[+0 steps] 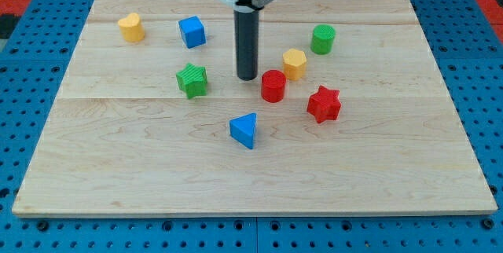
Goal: Slide yellow hexagon and red circle right a bit
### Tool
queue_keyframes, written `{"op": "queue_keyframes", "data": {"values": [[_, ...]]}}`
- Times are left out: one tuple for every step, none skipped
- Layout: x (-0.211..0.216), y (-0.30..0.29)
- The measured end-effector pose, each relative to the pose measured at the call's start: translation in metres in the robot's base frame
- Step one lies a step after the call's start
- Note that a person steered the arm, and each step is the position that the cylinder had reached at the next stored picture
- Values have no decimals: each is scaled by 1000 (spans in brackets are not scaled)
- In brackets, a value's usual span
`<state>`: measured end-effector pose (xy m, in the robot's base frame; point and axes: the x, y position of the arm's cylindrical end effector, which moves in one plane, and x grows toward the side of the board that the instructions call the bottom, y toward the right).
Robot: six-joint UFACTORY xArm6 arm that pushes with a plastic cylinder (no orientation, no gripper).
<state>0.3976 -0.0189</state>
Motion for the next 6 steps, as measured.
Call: {"op": "queue_keyframes", "data": {"values": [[17, 0], [32, 37], [30, 43], [12, 32], [-1, 51], [-1, 81]]}}
